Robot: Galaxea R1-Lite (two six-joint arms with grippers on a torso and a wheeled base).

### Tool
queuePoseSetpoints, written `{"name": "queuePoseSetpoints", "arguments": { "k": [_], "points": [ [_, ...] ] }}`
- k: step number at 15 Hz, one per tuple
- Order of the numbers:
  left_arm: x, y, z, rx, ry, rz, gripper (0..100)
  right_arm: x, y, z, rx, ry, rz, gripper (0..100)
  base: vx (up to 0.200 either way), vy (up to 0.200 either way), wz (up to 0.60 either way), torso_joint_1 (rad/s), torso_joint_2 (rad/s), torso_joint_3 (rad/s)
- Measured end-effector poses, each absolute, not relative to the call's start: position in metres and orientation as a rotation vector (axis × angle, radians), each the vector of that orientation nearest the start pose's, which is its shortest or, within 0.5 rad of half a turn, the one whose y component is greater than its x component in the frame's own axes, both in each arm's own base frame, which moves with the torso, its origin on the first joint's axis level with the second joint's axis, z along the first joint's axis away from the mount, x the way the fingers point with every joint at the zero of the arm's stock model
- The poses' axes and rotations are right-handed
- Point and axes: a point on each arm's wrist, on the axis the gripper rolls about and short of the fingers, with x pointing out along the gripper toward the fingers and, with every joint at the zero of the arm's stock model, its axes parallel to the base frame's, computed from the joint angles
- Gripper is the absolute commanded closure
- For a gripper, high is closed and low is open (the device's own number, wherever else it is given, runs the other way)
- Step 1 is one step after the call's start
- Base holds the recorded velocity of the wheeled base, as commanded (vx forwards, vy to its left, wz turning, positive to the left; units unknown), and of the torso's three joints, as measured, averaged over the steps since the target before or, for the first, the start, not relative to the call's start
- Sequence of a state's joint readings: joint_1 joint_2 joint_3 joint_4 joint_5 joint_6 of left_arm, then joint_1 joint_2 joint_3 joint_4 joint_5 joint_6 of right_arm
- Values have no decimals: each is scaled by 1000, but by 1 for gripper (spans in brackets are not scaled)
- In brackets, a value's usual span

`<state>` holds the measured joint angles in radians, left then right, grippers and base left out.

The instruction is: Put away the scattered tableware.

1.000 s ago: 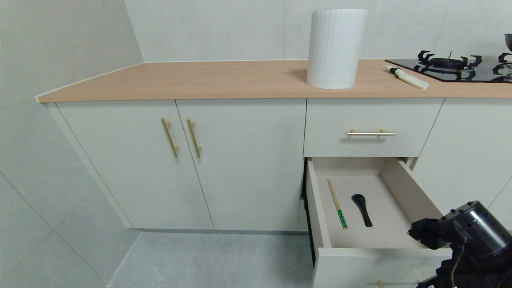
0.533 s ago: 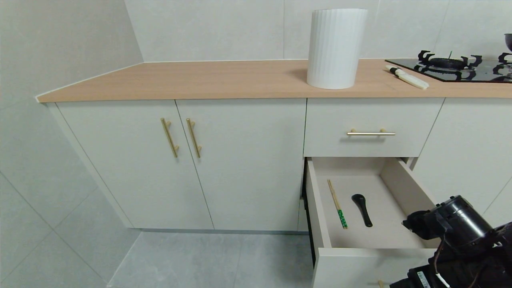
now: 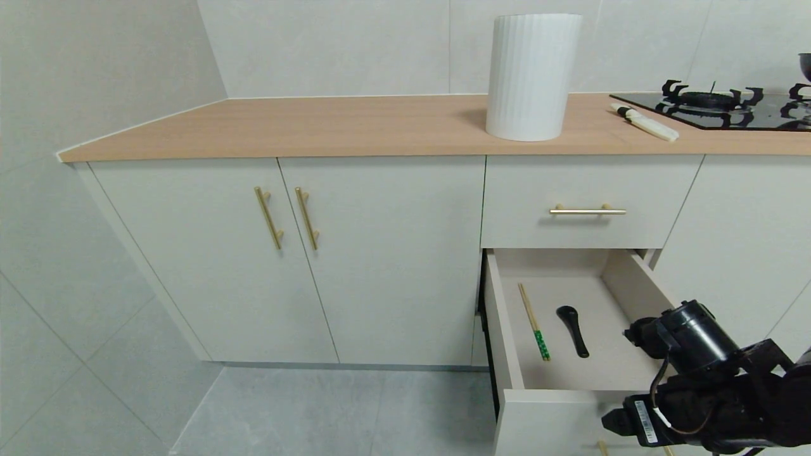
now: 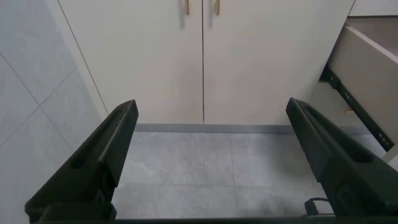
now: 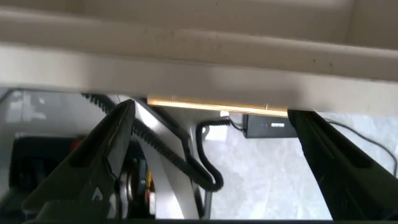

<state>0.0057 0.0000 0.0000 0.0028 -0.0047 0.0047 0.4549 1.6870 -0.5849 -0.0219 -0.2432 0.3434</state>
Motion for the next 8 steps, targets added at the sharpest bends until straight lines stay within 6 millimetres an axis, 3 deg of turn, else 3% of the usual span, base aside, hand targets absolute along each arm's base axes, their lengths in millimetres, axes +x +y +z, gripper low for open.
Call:
{"name": "queuePoseSetpoints", "arguments": {
  "k": [5, 8],
  "points": [
    [-23, 0, 75, 5, 3, 1, 0, 231, 92, 82, -12, 946, -20, 0, 0, 0, 0, 0, 0, 0],
    [-23, 0, 75, 5, 3, 1, 0, 258, 93, 77, -2, 931, -41, 0, 0, 0, 0, 0, 0, 0]
  ]
}}
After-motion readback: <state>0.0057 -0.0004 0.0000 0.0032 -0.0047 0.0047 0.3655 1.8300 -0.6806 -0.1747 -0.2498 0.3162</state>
